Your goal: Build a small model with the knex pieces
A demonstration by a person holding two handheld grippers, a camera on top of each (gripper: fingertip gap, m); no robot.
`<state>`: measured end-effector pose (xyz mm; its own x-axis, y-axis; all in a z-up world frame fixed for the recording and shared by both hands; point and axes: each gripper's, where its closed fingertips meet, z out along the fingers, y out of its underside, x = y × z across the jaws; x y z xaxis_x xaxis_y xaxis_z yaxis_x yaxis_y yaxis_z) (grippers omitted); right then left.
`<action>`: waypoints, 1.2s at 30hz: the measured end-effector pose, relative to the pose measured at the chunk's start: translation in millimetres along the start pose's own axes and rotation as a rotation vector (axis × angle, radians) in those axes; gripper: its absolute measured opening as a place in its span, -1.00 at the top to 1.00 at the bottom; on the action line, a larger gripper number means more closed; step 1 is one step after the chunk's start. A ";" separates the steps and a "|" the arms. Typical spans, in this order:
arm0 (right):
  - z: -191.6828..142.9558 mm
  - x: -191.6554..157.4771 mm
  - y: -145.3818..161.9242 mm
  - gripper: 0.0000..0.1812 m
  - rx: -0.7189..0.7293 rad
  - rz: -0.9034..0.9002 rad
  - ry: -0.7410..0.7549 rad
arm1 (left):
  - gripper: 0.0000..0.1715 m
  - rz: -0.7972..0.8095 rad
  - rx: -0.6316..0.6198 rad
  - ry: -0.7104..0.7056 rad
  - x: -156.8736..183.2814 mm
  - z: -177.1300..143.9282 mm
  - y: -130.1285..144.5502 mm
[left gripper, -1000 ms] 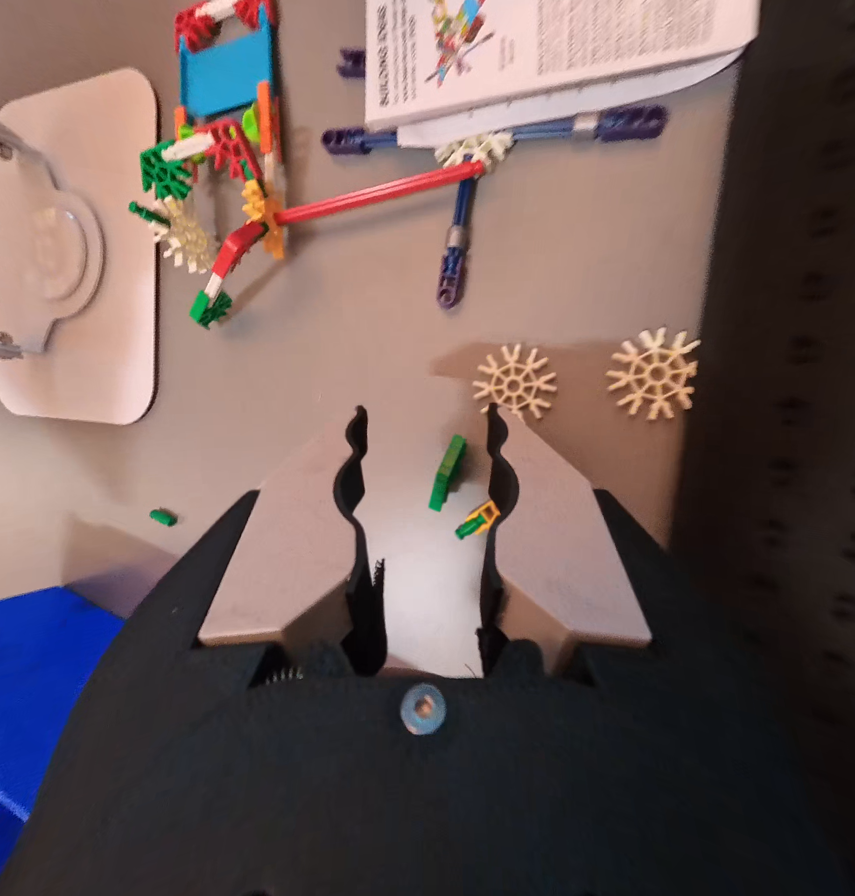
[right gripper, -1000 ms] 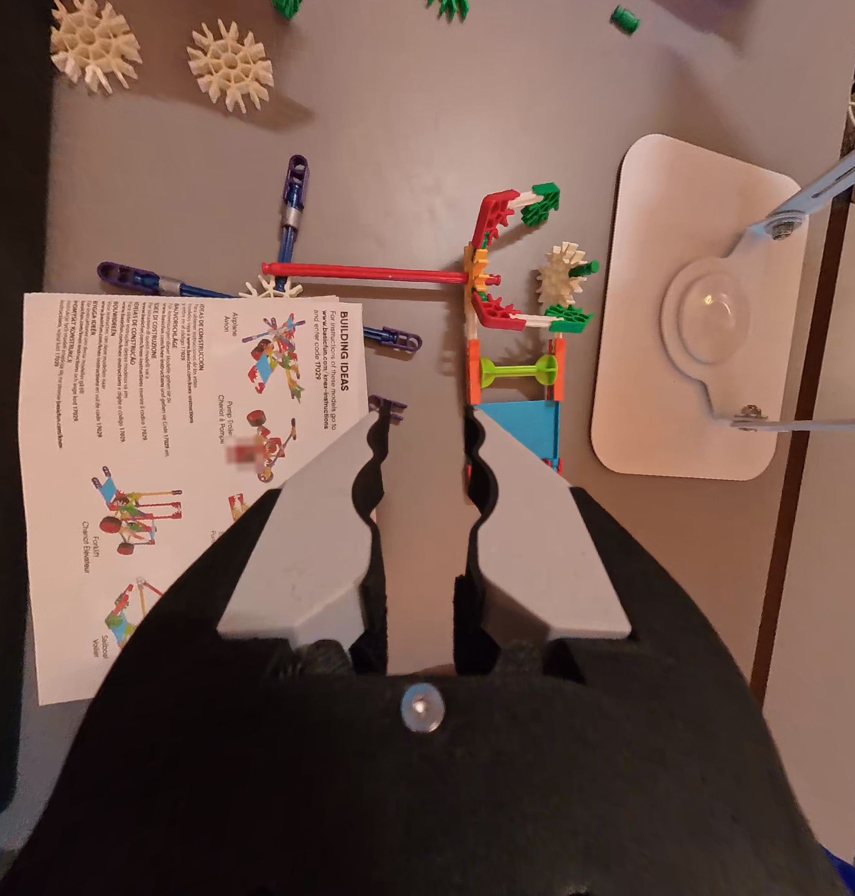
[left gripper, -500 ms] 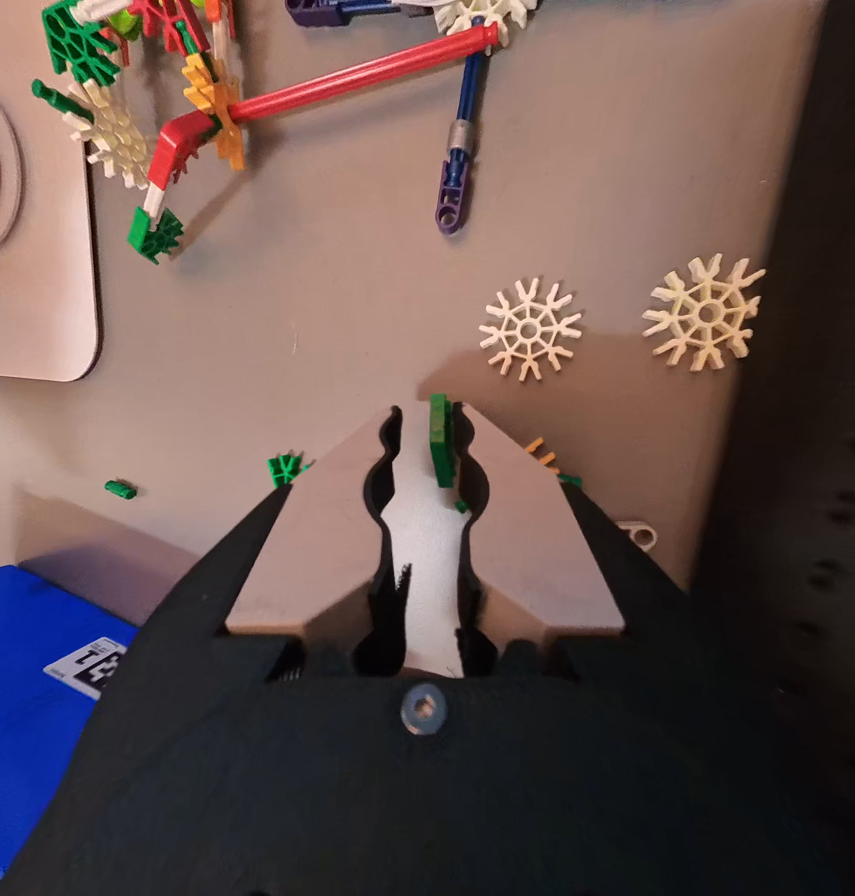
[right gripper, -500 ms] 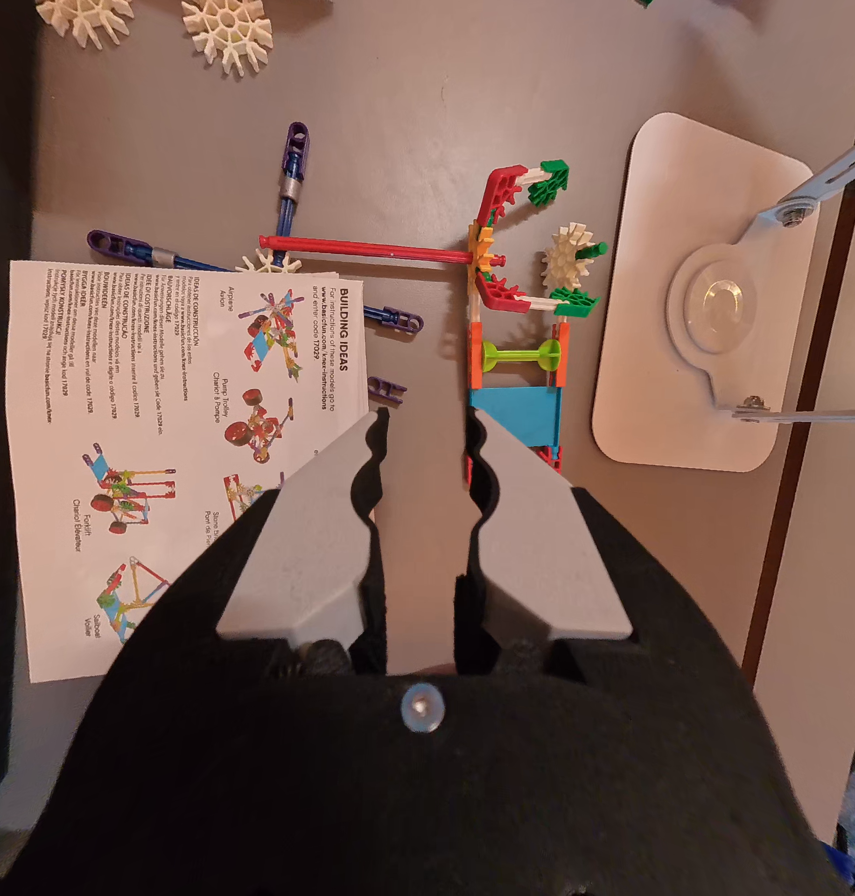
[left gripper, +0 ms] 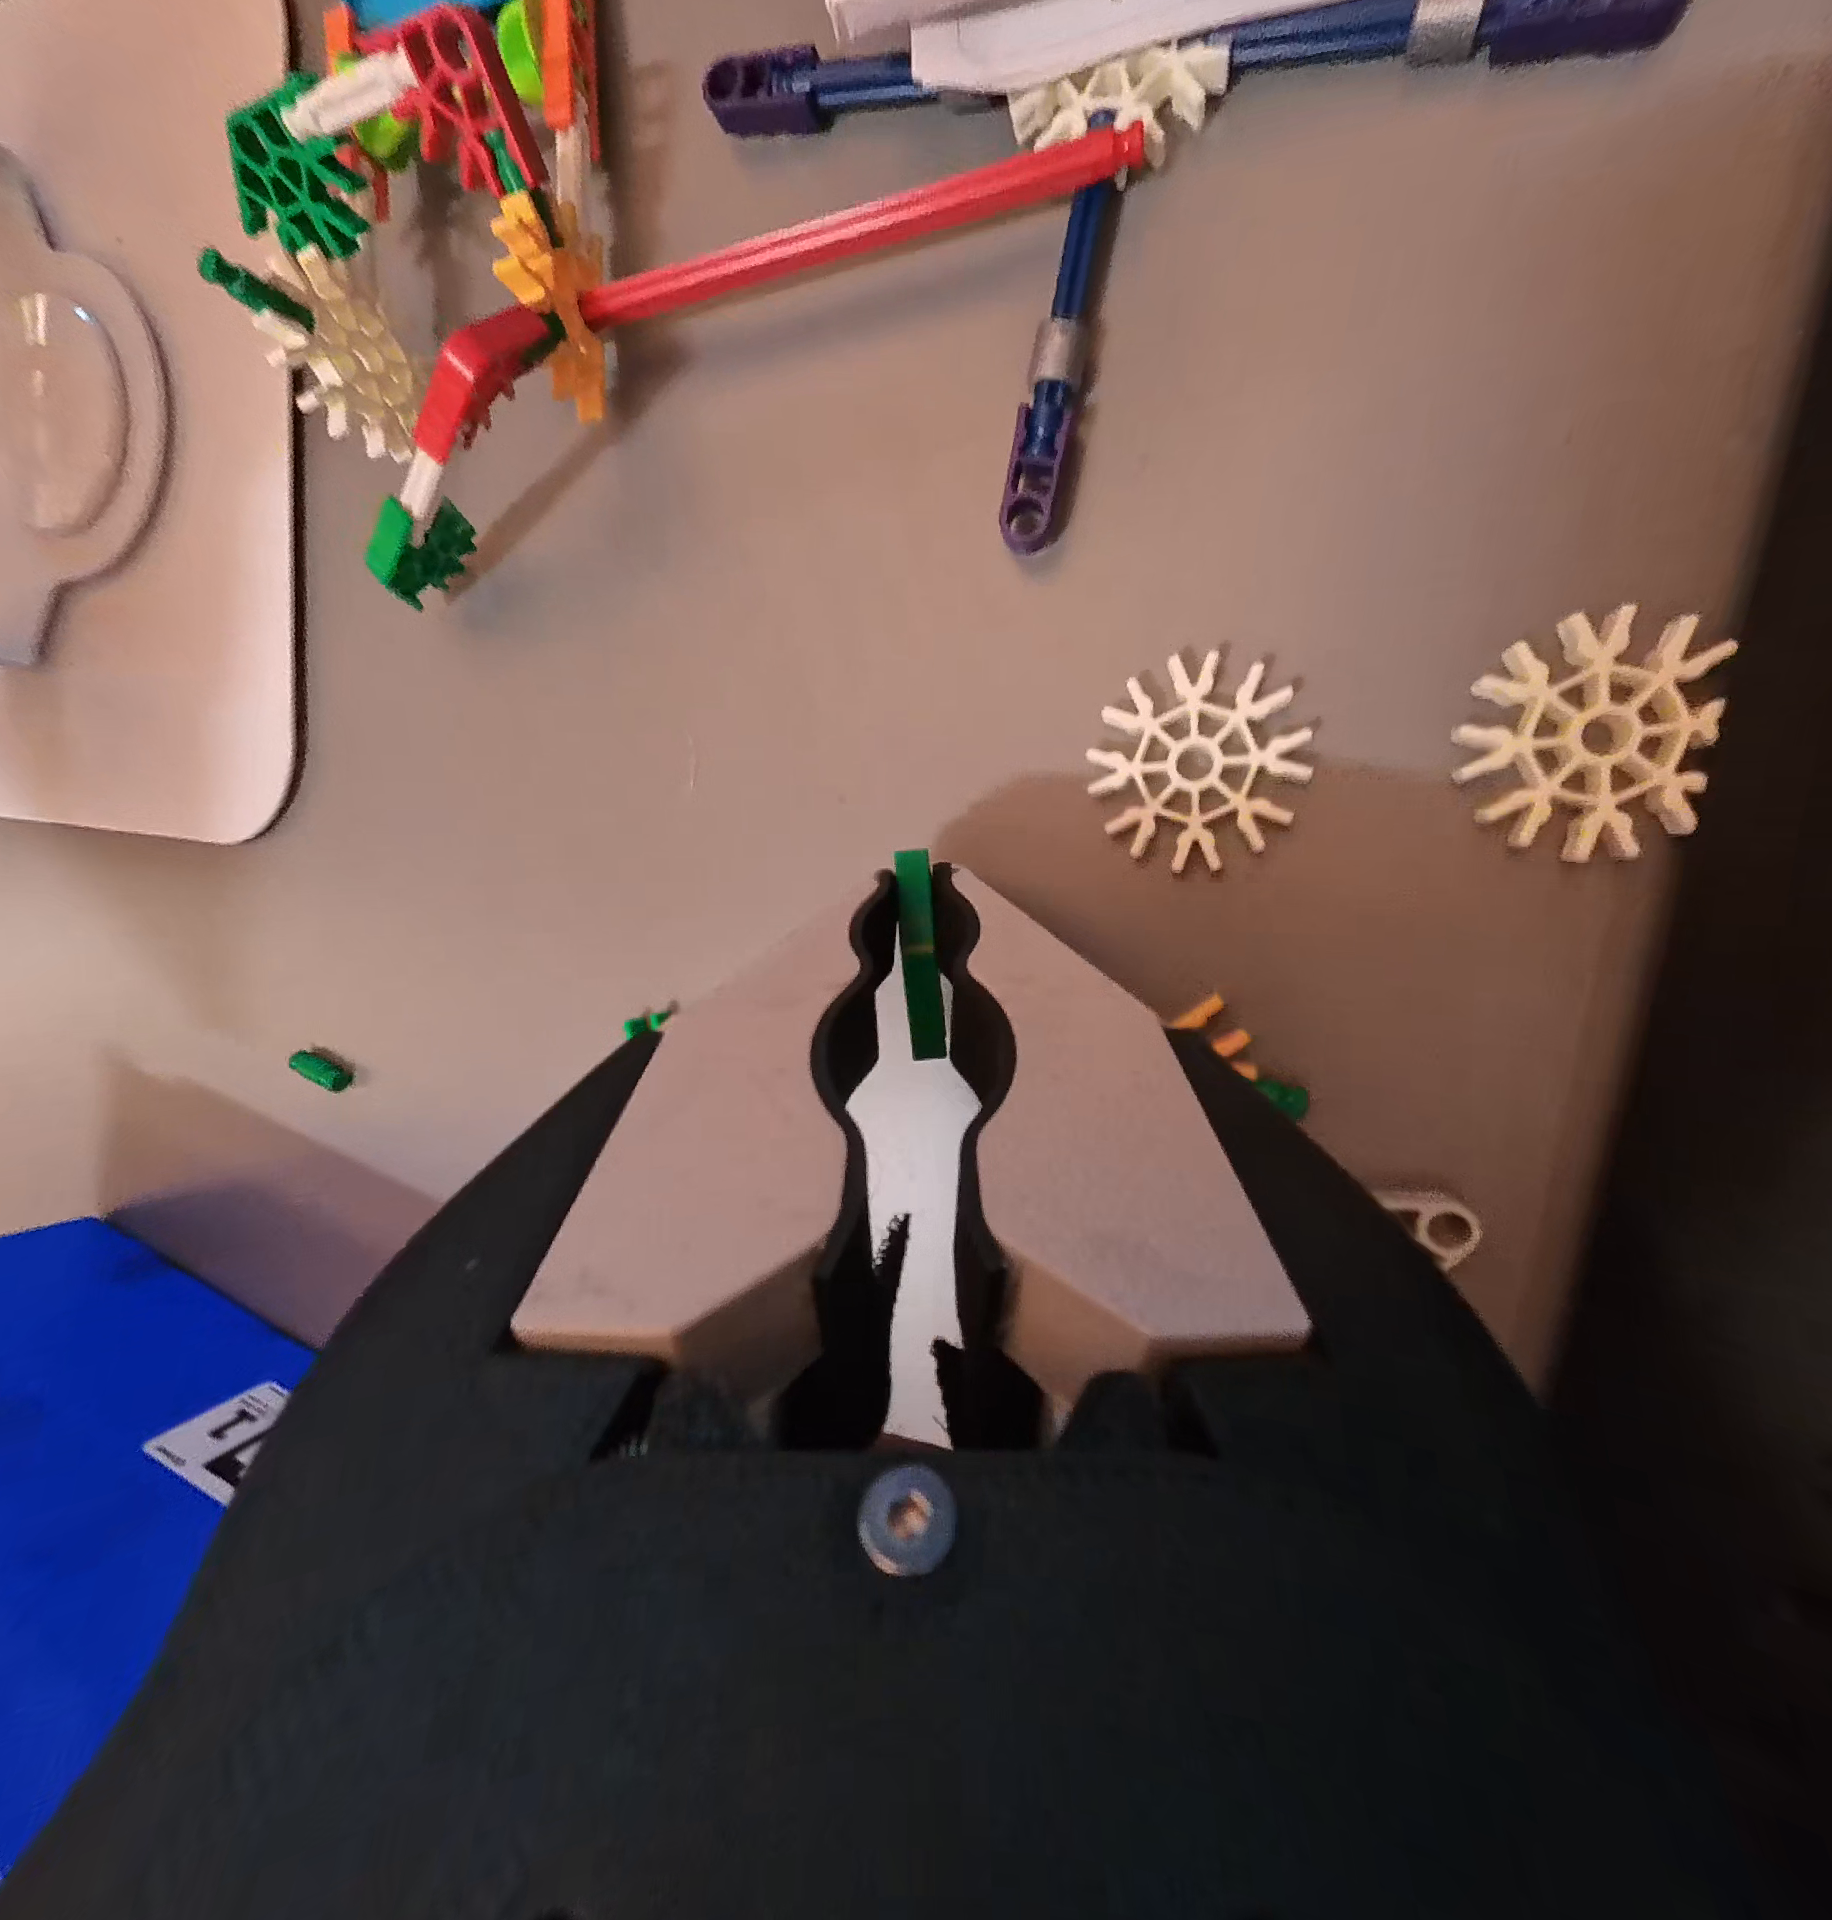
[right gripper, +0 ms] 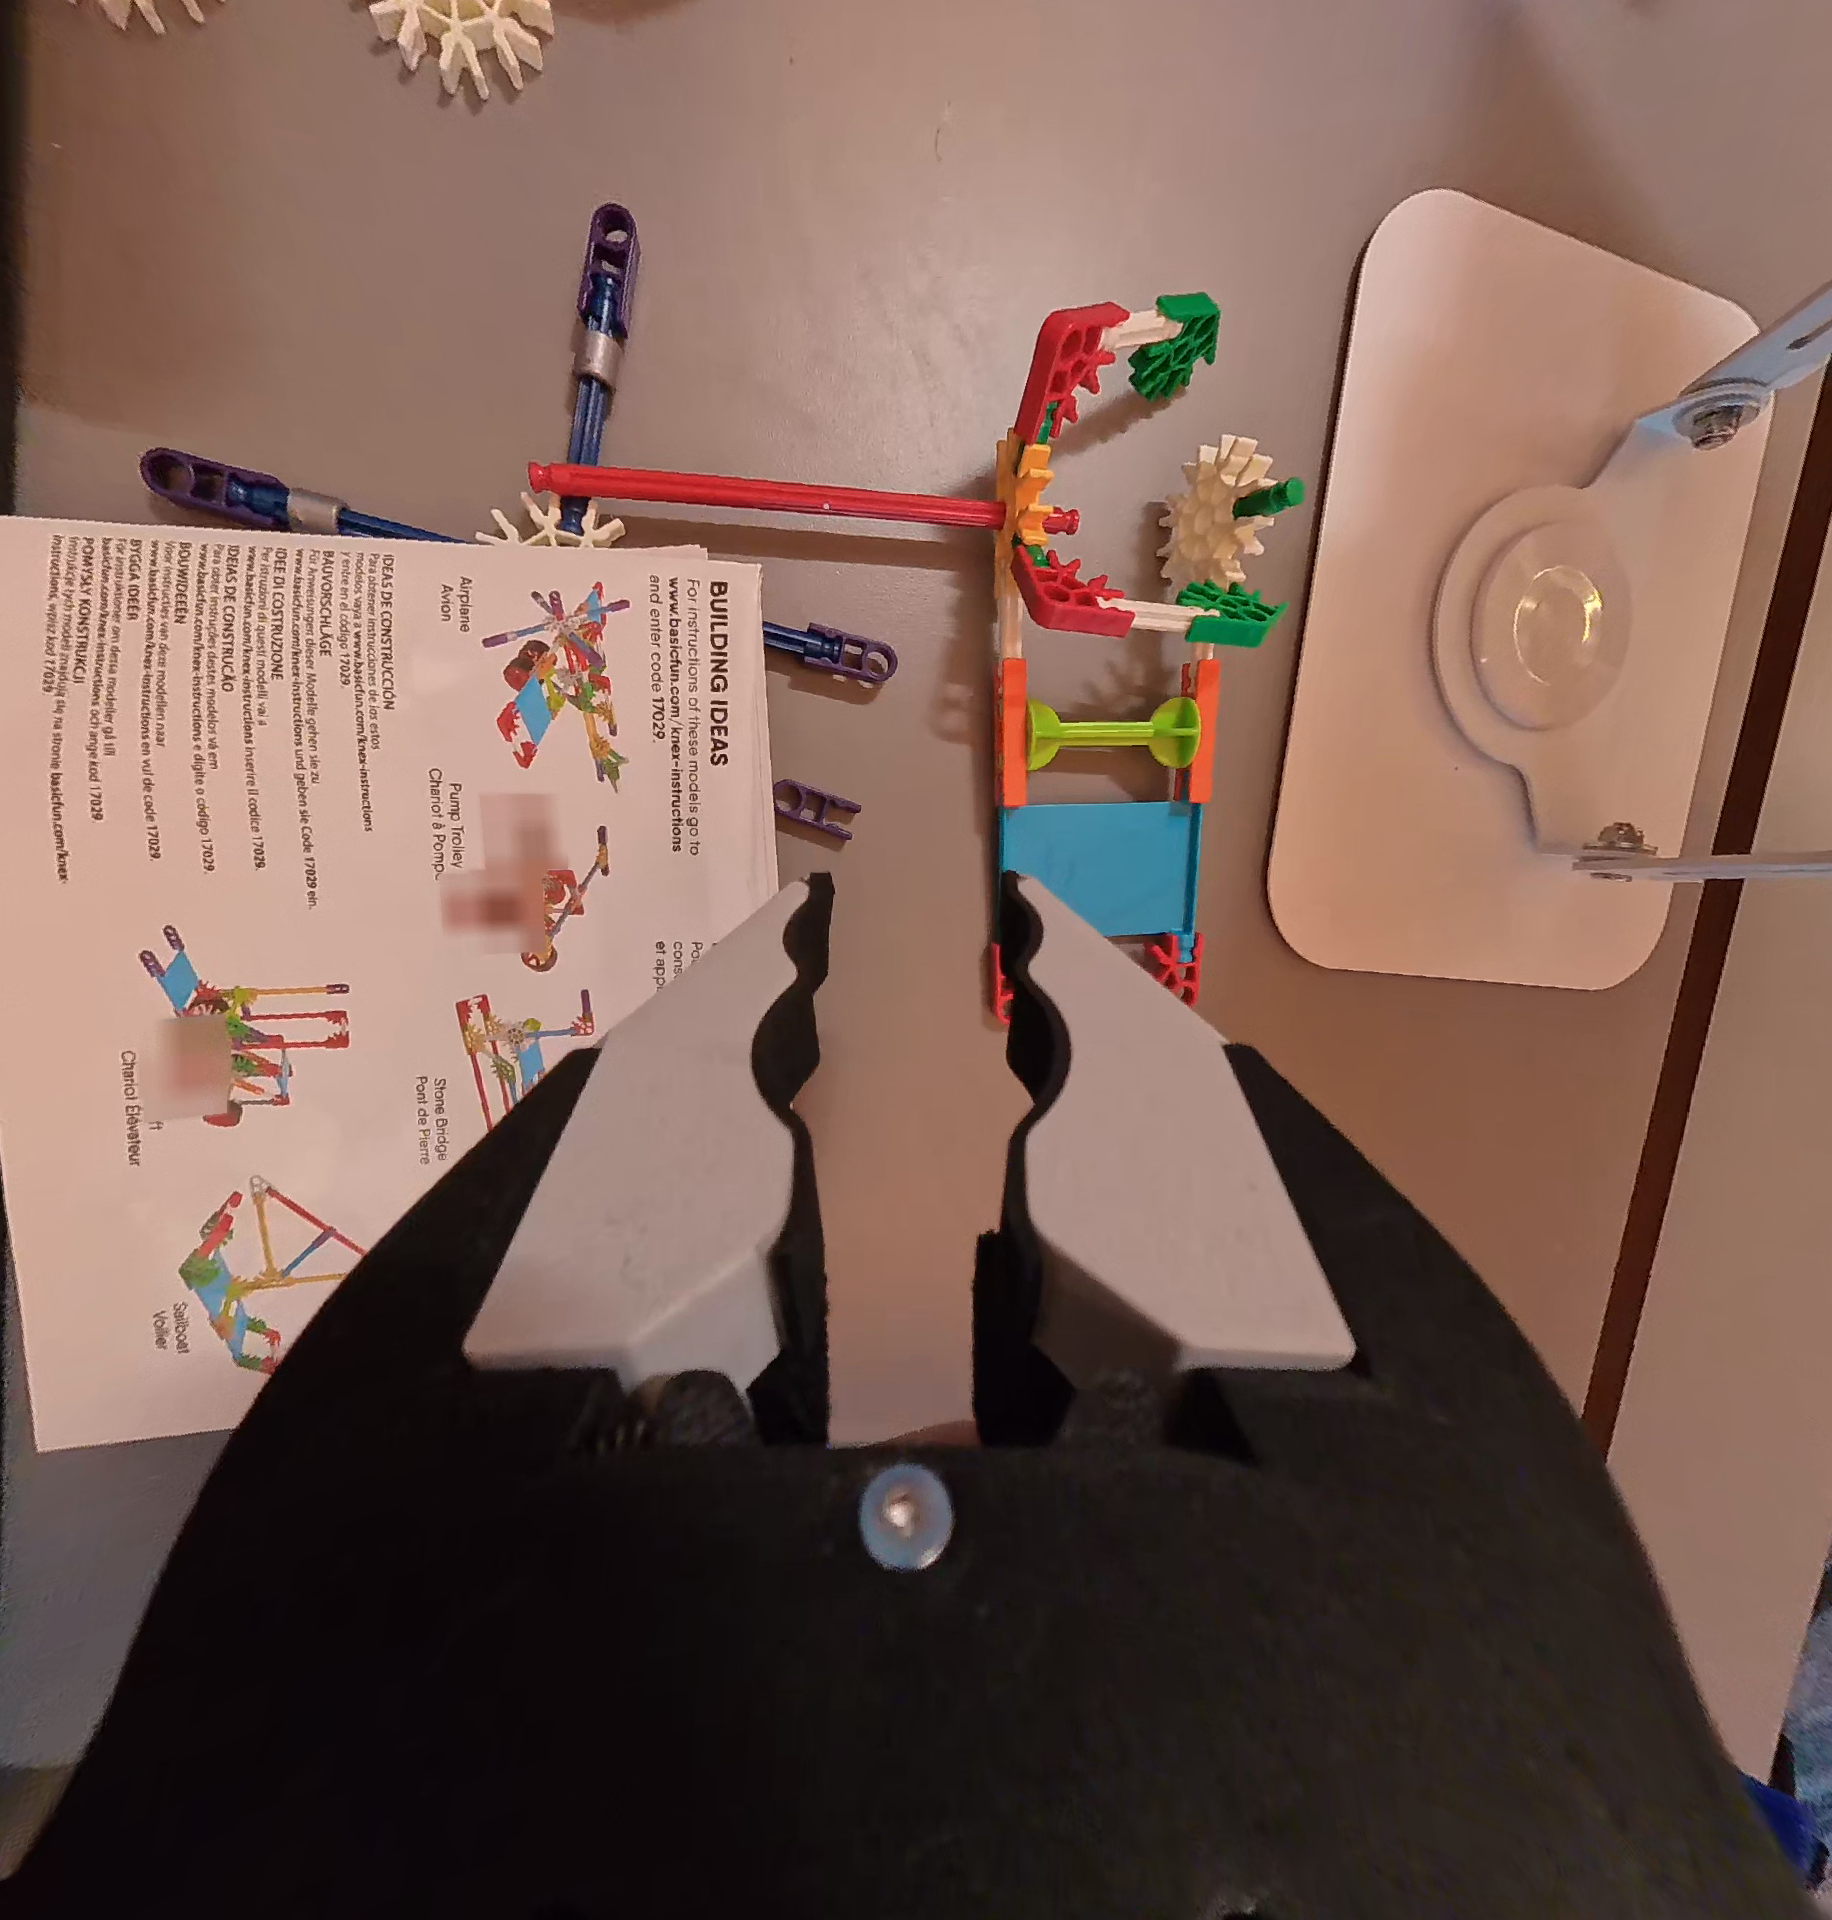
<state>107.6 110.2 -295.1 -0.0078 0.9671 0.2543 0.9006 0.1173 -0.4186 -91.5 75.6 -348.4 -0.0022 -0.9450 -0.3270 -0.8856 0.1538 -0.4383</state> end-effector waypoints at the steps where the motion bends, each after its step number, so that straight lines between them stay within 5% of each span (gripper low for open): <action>1: 0.4 0.0 0.7 0.66 -0.003 0.000 0.000 | 0.95 0.001 0.007 0.001 0.2 1.3 -2.6; 15: 0.5 1.0 6.1 0.66 -0.012 -0.001 -0.003 | 0.56 -0.221 0.000 -0.182 -46.2 -19.0 18.8; 23: -0.2 -0.4 5.7 0.66 -0.016 -0.006 -0.002 | 0.59 -0.326 -0.091 -0.139 -39.6 0.4 38.8; 30: -0.7 0.5 7.4 0.66 -0.018 -0.002 -0.003 | 0.62 -0.211 0.104 0.147 21.1 -8.4 -4.1; 36: 2.6 0.5 10.1 0.66 -0.025 0.005 -0.011 | 0.65 -0.209 0.214 -0.041 -17.7 -59.1 -13.3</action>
<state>115.6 112.4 -301.5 -0.0084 0.9701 0.2424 0.9113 0.1072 -0.3975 -107.1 73.3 -287.3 0.1929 -0.9508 -0.2426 -0.7464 0.0183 -0.6652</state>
